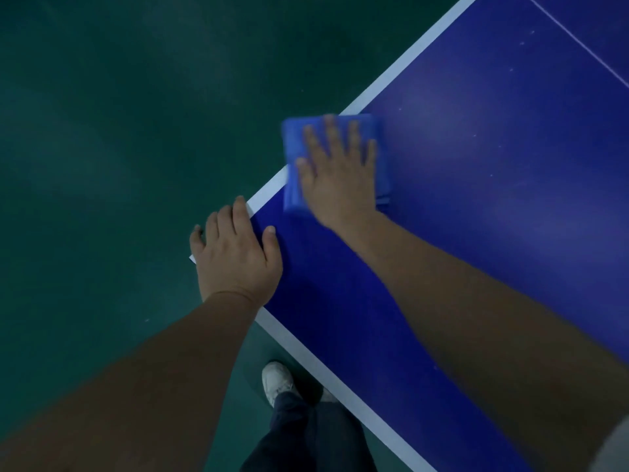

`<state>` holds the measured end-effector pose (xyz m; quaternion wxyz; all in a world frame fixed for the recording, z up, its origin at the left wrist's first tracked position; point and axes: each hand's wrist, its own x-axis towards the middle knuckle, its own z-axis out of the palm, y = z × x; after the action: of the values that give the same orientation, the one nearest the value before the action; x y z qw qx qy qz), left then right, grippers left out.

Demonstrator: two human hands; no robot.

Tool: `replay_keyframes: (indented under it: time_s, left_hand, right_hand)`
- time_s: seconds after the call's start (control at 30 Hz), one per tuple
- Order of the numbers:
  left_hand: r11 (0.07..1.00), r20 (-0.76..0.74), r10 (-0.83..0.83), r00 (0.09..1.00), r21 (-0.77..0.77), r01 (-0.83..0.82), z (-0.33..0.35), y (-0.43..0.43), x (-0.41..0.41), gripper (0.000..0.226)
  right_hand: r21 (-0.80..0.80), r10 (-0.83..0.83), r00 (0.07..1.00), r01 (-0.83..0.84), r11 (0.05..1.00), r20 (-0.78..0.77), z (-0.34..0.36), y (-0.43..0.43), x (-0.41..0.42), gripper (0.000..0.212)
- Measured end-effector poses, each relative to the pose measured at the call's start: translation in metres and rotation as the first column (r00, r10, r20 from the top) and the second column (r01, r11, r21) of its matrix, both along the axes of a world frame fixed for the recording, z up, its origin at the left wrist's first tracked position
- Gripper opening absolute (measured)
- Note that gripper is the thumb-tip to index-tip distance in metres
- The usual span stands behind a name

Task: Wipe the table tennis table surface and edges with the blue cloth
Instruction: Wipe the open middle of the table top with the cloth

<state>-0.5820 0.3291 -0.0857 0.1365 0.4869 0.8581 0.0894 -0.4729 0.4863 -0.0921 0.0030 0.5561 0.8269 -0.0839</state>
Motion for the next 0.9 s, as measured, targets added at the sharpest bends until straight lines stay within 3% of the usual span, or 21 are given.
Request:
replay_keyframes:
  time_s: [0.03,0.1,0.2,0.3,0.4,0.47,0.57,0.63,0.67,0.7,0.77,0.83,0.9]
  left_hand:
    - [1.0,0.0,-0.006,1.0,0.009,0.006,-0.001,-0.001,0.0,0.068]
    - [0.999,0.002,-0.021,1.0,0.026,0.021,-0.002,-0.001,0.0,0.069]
    - [0.991,-0.004,-0.123,0.992,0.054,0.123,-0.002,-0.003,-0.001,0.065]
    - [0.97,-0.012,-0.238,0.971,0.043,0.238,0.0,-0.002,0.0,0.061]
    - [0.969,-0.007,-0.247,0.969,-0.005,0.247,0.0,-0.002,-0.001,0.061]
    - [0.97,0.0,-0.24,0.971,-0.023,0.24,0.001,-0.001,-0.001,0.061]
    - [0.971,0.01,-0.234,0.972,-0.047,0.234,0.003,0.001,0.0,0.062]
    - [0.971,0.012,-0.233,0.972,-0.052,0.233,0.004,0.001,0.0,0.063]
    - [0.972,0.014,-0.229,0.973,-0.051,0.229,0.004,0.0,0.0,0.064]
    - [0.973,0.016,-0.225,0.974,-0.048,0.225,0.004,0.001,-0.001,0.064]
    - [0.972,0.017,-0.231,0.973,-0.043,0.232,0.002,0.001,0.0,0.064]
    - [0.972,0.015,-0.233,0.972,-0.042,0.233,0.002,0.001,-0.001,0.063]
    - [0.97,0.014,-0.234,0.972,-0.056,0.235,0.001,0.001,-0.002,0.063]
  right_hand:
    - [0.003,0.11,0.994,-0.11,0.994,0.011,-0.002,-0.014,0.006,0.064]
    - [0.044,0.084,0.996,-0.086,0.995,0.032,-0.005,-0.036,0.054,0.063]
    - [0.112,-0.238,0.969,0.23,0.967,0.067,-0.002,-0.047,0.157,0.061]
    - [0.051,-0.597,0.799,0.595,0.802,0.075,0.004,-0.008,0.216,0.067]
    - [0.009,-0.776,0.63,0.776,0.63,-0.001,0.006,0.056,0.195,0.065]
    - [0.02,-0.721,0.693,0.721,0.692,-0.01,0.0,0.079,0.15,0.065]
    - [0.042,-0.294,0.956,0.294,0.955,0.003,-0.005,0.052,0.068,0.066]
    - [0.013,0.001,1.0,-0.001,1.0,0.021,-0.003,0.017,0.06,0.064]
    - [0.005,0.032,0.999,-0.032,0.999,0.033,-0.001,0.01,0.078,0.063]
    - [0.023,-0.025,0.998,0.024,0.999,0.05,-0.002,0.008,0.104,0.062]
    - [0.093,-0.296,0.95,0.288,0.953,0.098,0.001,0.018,0.169,0.061]
    - [0.076,-0.573,0.814,0.568,0.819,0.094,0.008,0.043,0.216,0.066]
    - [0.022,-0.729,0.684,0.729,0.684,0.026,0.011,0.072,0.218,0.067]
